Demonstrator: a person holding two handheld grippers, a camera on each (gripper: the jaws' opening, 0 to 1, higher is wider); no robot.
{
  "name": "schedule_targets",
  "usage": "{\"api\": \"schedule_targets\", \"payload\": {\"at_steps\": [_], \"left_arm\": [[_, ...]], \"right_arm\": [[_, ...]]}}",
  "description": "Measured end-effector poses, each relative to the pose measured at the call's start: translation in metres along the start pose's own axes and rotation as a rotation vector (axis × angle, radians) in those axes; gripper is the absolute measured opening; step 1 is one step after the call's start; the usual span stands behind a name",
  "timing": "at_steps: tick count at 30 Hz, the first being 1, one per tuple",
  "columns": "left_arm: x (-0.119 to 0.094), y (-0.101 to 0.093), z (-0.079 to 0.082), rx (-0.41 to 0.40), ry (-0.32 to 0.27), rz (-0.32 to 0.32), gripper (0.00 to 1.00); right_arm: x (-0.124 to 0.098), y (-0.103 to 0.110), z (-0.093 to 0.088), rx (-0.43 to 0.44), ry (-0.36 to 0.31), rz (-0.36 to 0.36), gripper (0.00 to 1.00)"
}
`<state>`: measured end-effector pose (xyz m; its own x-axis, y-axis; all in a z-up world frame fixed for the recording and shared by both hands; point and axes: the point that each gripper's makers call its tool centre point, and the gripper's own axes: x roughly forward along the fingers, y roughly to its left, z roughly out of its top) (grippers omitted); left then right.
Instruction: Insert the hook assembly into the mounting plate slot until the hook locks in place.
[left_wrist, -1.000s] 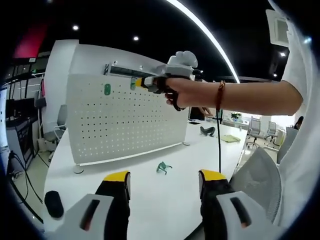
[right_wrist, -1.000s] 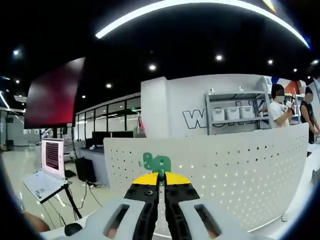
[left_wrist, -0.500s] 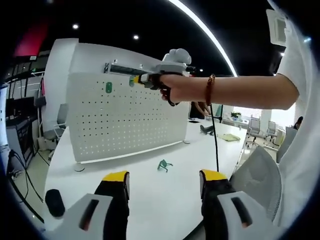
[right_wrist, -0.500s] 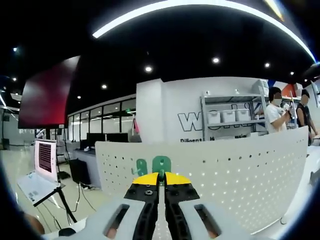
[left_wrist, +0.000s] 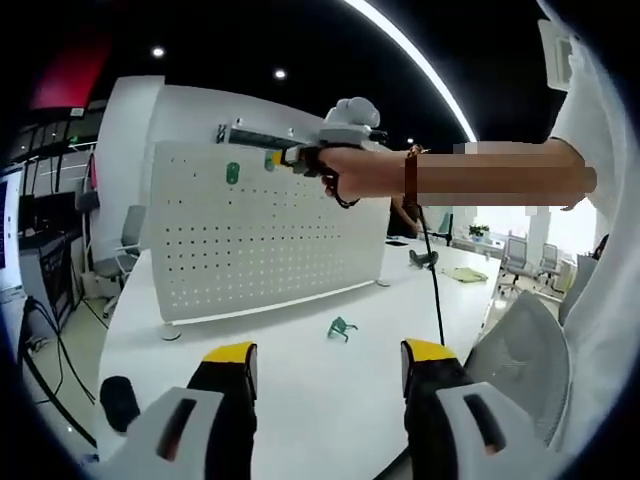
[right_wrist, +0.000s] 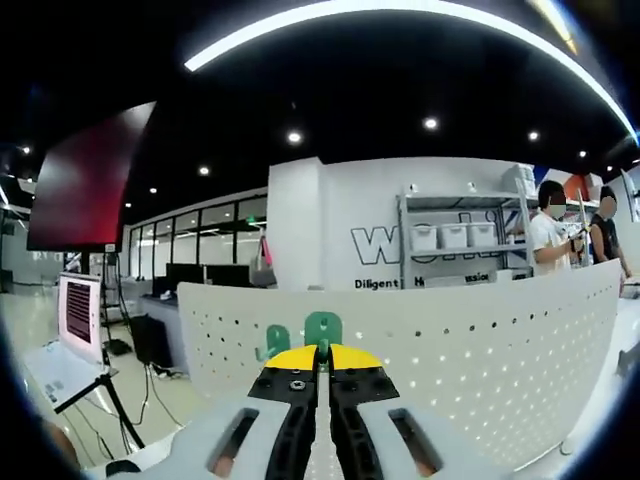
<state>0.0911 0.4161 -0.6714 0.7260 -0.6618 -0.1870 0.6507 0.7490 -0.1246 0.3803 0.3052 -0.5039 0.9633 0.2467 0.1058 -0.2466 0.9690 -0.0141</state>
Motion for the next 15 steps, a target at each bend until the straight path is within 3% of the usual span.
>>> {"api": "schedule_targets", "payload": {"at_steps": [10,15], "left_arm": [[0.0,0.008,-0.008,-0.023,0.013,0.003,0.6],[0.0,0.012,-0.008,-0.024,0.016,0.004,0.59]], "right_arm": [[0.012,0.002,-0.004,-0.033,0.008,-0.017,0.01],[0.018,-0.003,-0.012,-0.001,0.025,-0.037,0.01]]}}
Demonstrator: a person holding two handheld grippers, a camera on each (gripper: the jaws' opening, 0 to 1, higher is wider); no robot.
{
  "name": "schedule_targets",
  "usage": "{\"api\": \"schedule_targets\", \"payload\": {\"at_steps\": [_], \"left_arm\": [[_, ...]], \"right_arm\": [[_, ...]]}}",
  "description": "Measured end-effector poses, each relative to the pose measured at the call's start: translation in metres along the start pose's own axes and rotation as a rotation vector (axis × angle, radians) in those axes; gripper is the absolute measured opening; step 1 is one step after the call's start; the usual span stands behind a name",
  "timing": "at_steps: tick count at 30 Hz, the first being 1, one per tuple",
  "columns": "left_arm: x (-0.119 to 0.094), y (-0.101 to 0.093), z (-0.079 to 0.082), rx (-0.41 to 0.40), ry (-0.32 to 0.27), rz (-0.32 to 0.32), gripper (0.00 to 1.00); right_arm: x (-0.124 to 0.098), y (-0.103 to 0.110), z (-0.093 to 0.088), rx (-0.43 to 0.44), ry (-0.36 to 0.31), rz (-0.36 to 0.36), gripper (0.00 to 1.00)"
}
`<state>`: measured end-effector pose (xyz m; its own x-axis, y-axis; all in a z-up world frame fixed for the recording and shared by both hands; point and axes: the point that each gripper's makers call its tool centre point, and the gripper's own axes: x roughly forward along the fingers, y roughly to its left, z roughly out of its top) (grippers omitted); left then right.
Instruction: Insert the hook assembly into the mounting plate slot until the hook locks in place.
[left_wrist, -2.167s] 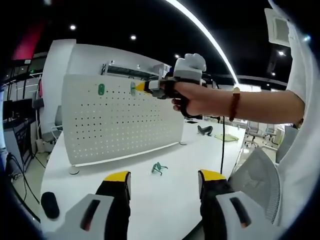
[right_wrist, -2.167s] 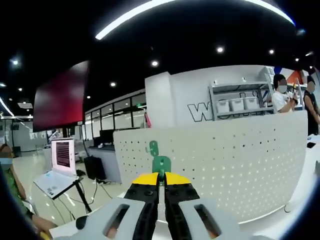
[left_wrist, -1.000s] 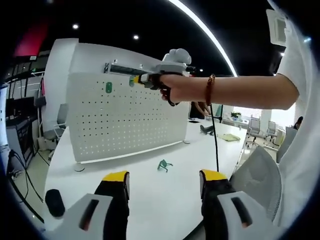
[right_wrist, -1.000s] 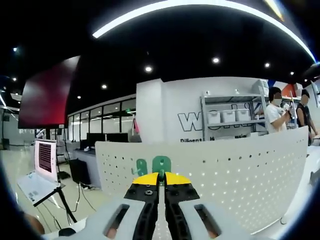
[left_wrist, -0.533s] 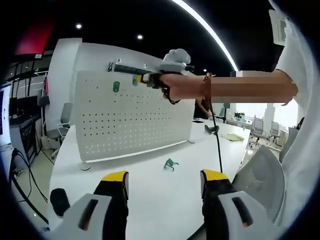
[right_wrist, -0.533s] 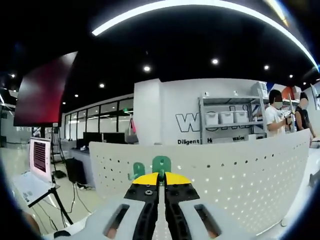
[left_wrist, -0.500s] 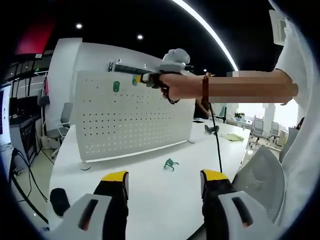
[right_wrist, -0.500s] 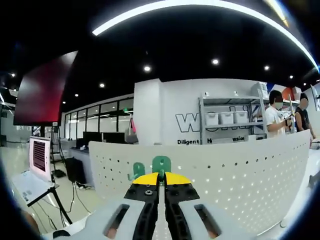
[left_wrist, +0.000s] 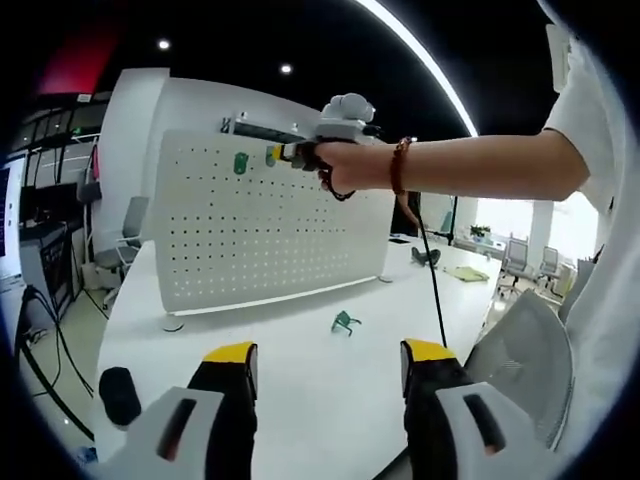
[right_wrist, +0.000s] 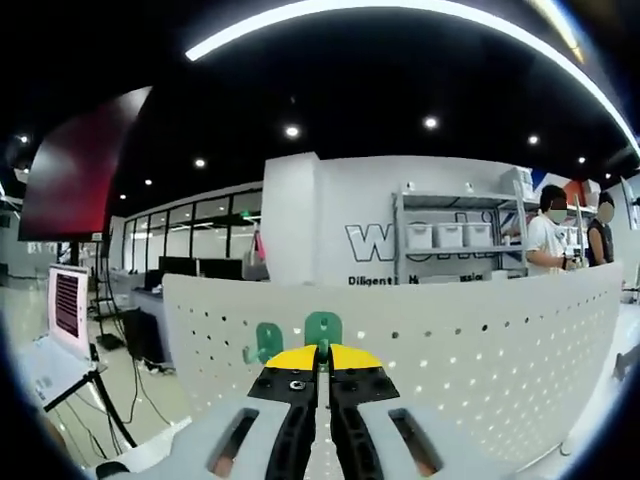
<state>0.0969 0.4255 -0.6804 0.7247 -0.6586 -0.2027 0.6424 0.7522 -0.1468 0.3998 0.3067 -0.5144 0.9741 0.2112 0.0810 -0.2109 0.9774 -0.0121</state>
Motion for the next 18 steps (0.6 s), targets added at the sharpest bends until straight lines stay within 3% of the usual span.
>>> {"api": "schedule_targets", "payload": {"at_steps": [6,18], "left_arm": [[0.001,0.003,-0.001,-0.008,0.0,0.004,0.59],[0.002,0.011,-0.002,-0.015,0.001,0.01,0.59]], "right_arm": [[0.005,0.002,-0.005,-0.024,0.012,0.002,0.01],[0.016,-0.003,-0.011,0.019,0.023,-0.02,0.01]]}}
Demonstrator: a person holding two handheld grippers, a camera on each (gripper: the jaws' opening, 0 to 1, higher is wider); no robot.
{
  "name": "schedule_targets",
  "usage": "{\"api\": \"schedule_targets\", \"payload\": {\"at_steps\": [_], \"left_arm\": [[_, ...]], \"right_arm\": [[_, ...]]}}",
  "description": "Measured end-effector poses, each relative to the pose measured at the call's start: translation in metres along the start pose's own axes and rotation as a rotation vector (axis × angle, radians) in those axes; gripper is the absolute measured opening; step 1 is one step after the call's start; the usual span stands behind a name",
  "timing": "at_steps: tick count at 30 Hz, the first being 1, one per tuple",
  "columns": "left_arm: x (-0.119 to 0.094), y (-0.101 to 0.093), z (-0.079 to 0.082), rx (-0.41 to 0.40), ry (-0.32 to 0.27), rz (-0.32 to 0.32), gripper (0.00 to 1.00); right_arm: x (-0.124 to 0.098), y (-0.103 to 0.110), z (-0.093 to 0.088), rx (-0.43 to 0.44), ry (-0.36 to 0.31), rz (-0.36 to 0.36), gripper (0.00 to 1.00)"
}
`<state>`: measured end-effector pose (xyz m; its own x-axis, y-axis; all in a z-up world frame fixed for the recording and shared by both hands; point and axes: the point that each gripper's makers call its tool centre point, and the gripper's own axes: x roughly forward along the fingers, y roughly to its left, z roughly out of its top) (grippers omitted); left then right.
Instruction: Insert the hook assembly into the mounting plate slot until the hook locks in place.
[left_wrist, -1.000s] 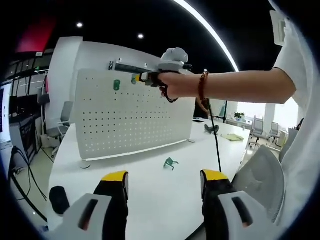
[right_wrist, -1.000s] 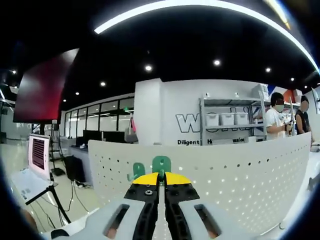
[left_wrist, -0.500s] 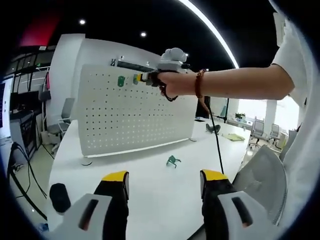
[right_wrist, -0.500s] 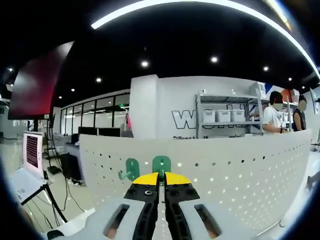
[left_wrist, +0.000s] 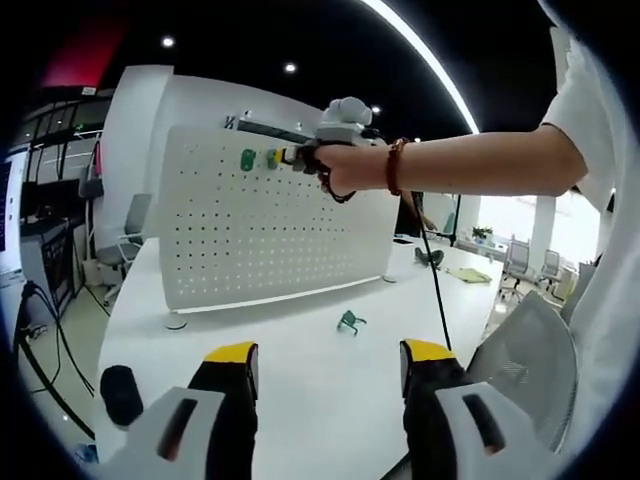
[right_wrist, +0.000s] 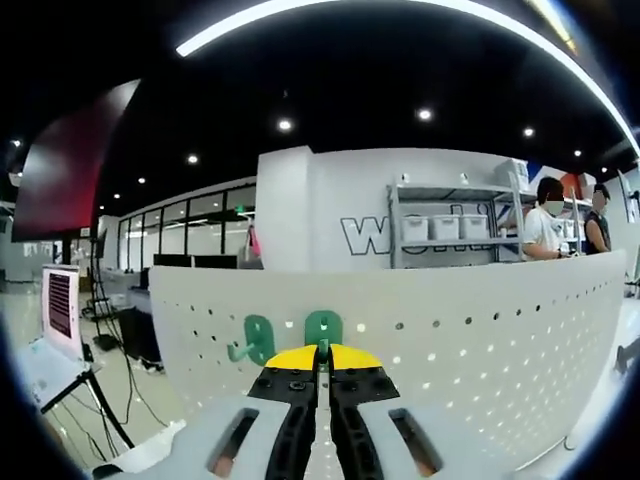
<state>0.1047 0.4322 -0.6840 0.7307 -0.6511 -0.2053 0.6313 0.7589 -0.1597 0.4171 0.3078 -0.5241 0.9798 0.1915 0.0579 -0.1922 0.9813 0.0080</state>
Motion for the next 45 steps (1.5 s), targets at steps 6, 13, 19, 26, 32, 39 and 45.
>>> {"api": "schedule_targets", "payload": {"at_steps": [6,13,19,26,32,39,45], "left_arm": [[-0.0001,0.003,-0.0018,0.005,0.009,0.01,0.57],[-0.0004,0.0047,-0.002,-0.008,0.002,0.014,0.57],[-0.0008,0.0045,-0.0029,-0.004,0.008,0.009,0.57],[-0.0004,0.0059,-0.0027,-0.005,0.009,0.01,0.57],[0.001,0.0058,-0.0038,-0.018,0.007,0.009,0.57],[0.0022,0.0041,-0.0048,-0.019,0.009,0.002,0.57],[0.0025,0.0033,-0.004,-0.015,0.01,0.002,0.57]], "right_arm": [[0.0024,0.0008,-0.0052,0.031,0.01,-0.018,0.01],[0.0033,-0.0011,-0.0058,0.115,0.005,-0.074,0.01],[0.004,0.0003,-0.0053,0.125,0.013,-0.101,0.01],[0.0057,0.0013,-0.0056,0.063,0.059,-0.112,0.01],[0.006,0.0045,-0.0073,-0.121,0.103,-0.129,0.01],[0.0046,0.005,-0.0097,-0.171,0.131,-0.119,0.02],[0.0015,0.004,-0.0087,-0.197,0.137,-0.102,0.03]]}}
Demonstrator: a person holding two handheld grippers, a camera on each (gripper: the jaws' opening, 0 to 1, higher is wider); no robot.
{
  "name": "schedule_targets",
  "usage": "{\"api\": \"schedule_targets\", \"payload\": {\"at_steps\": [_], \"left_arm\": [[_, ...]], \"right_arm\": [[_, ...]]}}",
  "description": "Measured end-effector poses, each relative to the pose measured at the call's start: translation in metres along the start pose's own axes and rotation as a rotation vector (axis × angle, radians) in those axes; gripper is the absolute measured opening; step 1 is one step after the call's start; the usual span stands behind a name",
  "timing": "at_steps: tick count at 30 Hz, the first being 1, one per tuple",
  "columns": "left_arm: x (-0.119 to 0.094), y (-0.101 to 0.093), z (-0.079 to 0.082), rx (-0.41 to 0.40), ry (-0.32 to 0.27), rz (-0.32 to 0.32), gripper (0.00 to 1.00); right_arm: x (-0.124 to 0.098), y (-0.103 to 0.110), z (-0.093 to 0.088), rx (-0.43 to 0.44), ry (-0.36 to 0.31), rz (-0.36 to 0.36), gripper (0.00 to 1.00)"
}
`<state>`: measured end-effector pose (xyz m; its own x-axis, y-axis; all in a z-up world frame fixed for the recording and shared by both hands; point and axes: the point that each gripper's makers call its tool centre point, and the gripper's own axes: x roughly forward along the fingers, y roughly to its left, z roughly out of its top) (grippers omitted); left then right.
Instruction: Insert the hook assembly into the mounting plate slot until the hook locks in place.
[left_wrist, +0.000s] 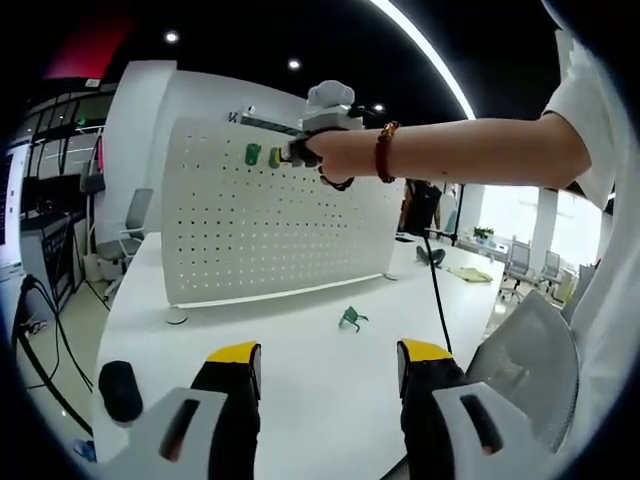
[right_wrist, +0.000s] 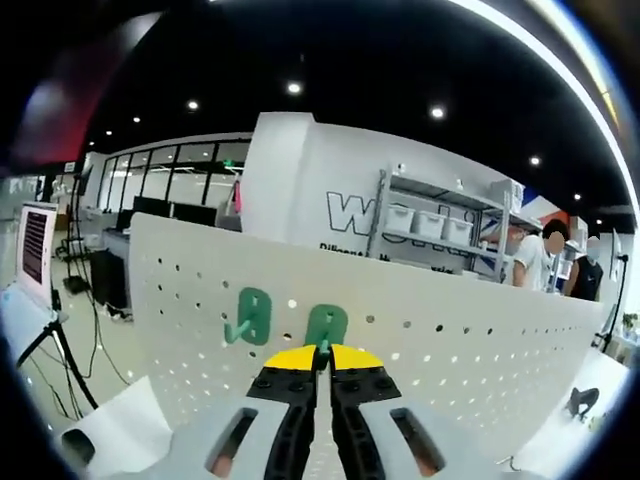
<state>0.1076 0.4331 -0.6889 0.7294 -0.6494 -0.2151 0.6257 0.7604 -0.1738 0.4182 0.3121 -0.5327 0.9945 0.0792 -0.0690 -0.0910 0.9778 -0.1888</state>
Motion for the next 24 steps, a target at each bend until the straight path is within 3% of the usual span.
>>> {"api": "schedule_targets", "payload": {"at_steps": [13,24], "left_arm": [[-0.007,-0.013,0.002,0.016,0.003,0.017,0.57],[-0.01,-0.04,0.005,0.037,0.009,0.009,0.59]], "right_arm": [[-0.012,-0.002,-0.006,0.044,0.012,0.052,0.1],[-0.029,-0.004,-0.015,0.078,0.029,0.1,0.14]]}}
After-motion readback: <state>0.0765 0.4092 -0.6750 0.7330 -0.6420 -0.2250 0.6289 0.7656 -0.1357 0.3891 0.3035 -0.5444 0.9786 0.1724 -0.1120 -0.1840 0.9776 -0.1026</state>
